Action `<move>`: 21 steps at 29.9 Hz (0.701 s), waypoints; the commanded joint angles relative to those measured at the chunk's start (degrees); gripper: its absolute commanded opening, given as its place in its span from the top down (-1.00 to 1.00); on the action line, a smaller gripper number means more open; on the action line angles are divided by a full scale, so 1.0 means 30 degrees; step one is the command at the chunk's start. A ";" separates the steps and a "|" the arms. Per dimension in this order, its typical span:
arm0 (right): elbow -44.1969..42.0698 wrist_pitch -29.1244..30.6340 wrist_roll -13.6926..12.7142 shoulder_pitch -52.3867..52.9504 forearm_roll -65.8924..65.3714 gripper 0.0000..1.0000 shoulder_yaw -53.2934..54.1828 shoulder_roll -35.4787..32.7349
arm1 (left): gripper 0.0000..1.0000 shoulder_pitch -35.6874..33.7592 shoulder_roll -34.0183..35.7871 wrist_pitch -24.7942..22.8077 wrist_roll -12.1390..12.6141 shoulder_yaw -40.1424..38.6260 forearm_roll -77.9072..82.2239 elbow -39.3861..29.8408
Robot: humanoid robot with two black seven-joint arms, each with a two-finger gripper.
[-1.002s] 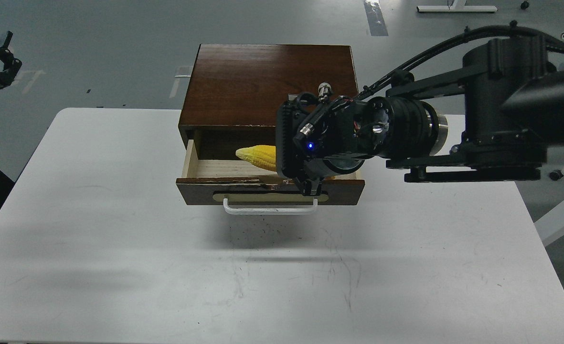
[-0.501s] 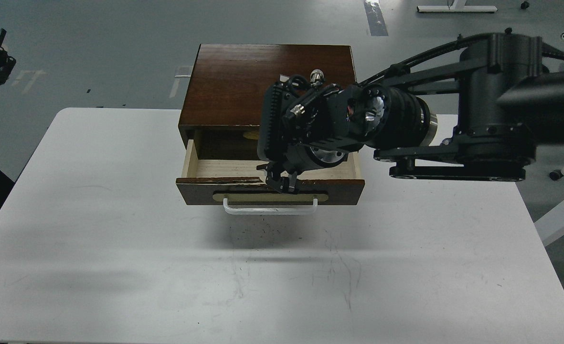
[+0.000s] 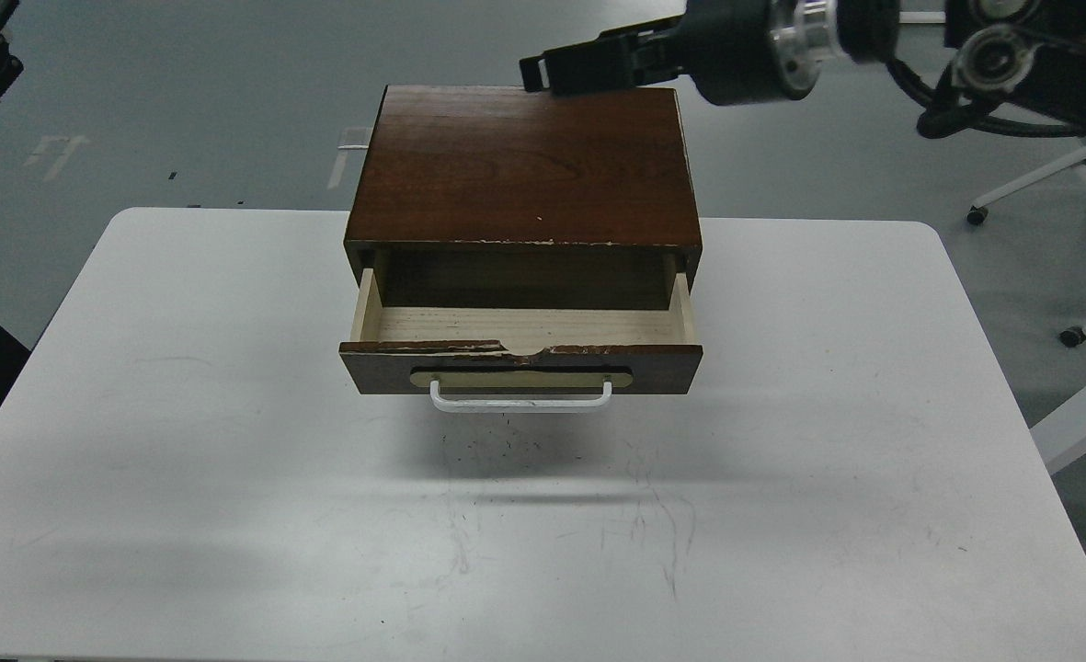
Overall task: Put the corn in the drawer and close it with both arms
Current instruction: 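Raise the right gripper away from the drawer, then bring the left hand down to the front of the open drawer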
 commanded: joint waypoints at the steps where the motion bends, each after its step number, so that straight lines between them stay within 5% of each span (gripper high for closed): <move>1: -0.0576 -0.0079 0.0035 -0.1092 0.2129 -1.00 0.0735 -0.1415 | -0.88 -0.0493 0.0432 -0.0001 0.0005 -0.0067 0.2542 -0.3356; 11: -0.6957 -0.0050 0.0064 -0.6366 1.2232 -1.00 0.4399 -0.2093 | -0.61 -0.0730 0.0961 -0.0001 -0.0024 -0.0331 1.4170 -1.5284; 21: -1.2731 0.1118 0.0064 -0.9355 1.9562 -1.00 0.5103 -0.2122 | -0.06 -0.0525 -0.0589 -0.0001 -0.0024 0.0195 2.4429 -1.8075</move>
